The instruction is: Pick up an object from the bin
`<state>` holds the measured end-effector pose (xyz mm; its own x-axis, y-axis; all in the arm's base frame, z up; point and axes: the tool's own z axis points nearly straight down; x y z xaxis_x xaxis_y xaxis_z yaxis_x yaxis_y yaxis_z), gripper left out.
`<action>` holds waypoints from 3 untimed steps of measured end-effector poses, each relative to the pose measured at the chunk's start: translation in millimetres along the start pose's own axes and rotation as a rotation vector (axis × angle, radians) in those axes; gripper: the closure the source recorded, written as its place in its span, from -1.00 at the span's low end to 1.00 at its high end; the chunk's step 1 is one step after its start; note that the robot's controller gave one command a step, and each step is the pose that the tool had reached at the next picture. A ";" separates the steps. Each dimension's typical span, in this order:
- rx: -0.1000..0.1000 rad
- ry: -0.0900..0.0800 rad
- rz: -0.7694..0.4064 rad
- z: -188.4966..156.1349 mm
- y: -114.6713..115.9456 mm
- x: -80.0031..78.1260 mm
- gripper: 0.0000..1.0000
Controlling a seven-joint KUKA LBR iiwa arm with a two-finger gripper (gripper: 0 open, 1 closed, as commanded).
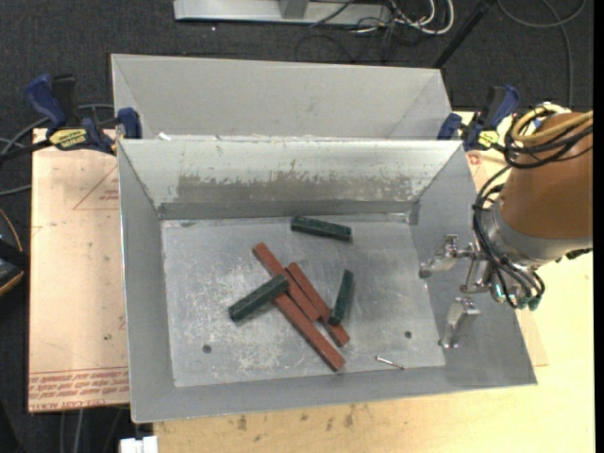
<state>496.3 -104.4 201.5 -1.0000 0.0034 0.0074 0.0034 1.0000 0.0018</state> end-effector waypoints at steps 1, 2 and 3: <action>0.001 -0.008 -0.003 -3.9 0.4 -1.8 -1.00; 0.004 -0.013 -0.022 11.0 20.0 -46.4 -1.00; 0.002 -0.010 -0.105 38.1 76.4 -57.7 -1.00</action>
Offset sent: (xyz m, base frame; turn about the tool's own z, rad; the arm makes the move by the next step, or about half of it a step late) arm 0.0999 0.0483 -0.0343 -0.0512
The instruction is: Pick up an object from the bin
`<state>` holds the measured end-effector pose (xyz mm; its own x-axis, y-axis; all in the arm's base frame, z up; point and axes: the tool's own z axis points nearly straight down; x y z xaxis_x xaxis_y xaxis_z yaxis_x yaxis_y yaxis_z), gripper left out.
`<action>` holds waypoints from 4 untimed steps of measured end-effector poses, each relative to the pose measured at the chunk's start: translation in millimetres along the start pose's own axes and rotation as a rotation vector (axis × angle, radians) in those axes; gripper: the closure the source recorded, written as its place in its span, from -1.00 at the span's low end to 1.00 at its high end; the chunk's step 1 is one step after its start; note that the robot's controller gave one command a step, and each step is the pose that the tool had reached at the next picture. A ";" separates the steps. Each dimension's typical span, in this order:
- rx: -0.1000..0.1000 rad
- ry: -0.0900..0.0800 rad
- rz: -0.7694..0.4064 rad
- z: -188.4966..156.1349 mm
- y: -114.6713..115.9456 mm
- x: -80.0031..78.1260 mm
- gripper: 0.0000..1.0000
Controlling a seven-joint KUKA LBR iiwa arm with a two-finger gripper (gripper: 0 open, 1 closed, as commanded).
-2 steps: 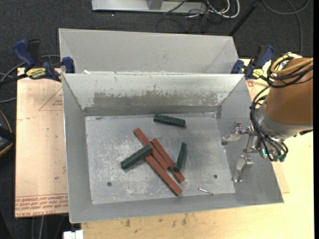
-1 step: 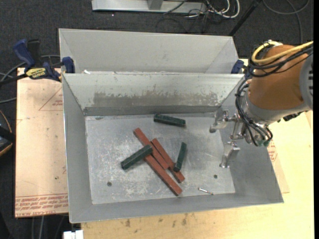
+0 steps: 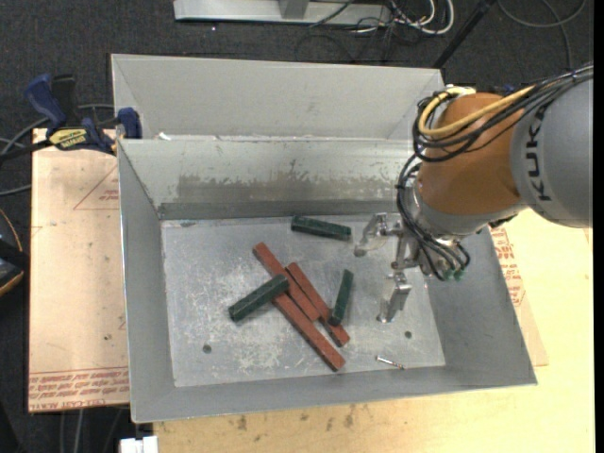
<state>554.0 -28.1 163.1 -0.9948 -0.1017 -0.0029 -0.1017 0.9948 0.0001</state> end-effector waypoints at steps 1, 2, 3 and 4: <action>-0.004 -0.002 -0.180 24.6 27.1 -28.8 -1.00; 0.001 -0.016 -0.437 87.6 16.8 -20.4 1.00; 0.002 -0.015 -0.437 87.6 16.8 -20.3 1.00; 0.003 -0.010 -0.449 -89.1 13.9 -70.7 1.00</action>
Offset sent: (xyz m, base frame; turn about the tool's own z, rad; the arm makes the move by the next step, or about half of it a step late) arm 0.0132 0.0167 -0.0931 -0.4385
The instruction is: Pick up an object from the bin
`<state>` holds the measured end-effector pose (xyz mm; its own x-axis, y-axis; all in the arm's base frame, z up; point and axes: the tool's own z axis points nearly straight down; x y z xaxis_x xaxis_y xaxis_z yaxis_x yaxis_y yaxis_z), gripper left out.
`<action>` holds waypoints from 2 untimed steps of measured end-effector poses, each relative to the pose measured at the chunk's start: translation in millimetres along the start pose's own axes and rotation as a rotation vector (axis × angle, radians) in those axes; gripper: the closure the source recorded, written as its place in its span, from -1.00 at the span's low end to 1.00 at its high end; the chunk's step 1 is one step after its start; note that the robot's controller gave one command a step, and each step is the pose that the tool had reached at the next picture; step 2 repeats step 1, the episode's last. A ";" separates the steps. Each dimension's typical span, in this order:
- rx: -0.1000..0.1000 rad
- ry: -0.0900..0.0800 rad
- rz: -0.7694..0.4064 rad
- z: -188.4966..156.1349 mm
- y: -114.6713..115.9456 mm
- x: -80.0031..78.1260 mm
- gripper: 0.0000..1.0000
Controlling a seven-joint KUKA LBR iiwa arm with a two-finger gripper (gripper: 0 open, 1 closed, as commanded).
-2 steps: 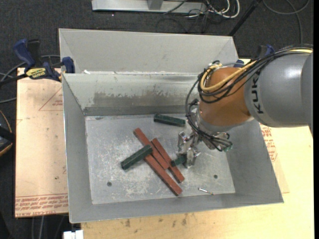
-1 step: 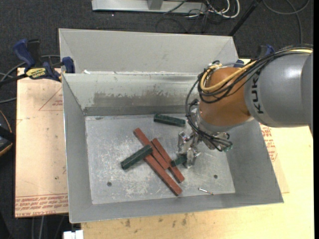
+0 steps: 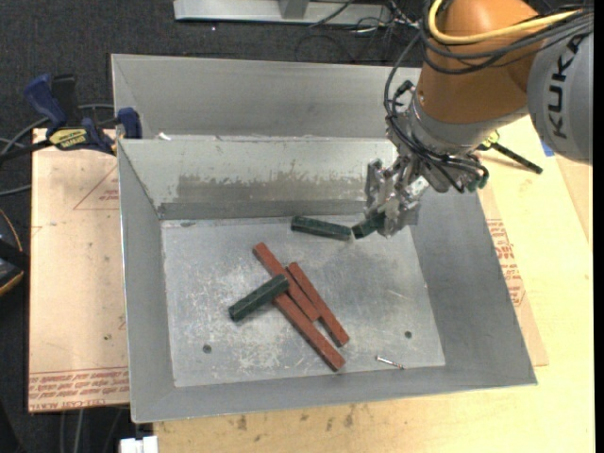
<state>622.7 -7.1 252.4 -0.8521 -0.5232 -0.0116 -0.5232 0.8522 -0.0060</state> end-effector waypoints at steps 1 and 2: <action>-0.004 0.005 0.000 3.0 0.7 1.2 1.00; -0.004 0.005 0.000 3.0 0.7 1.2 1.00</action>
Offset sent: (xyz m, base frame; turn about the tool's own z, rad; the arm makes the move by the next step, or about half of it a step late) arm -0.0176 0.0185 0.0105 -0.3332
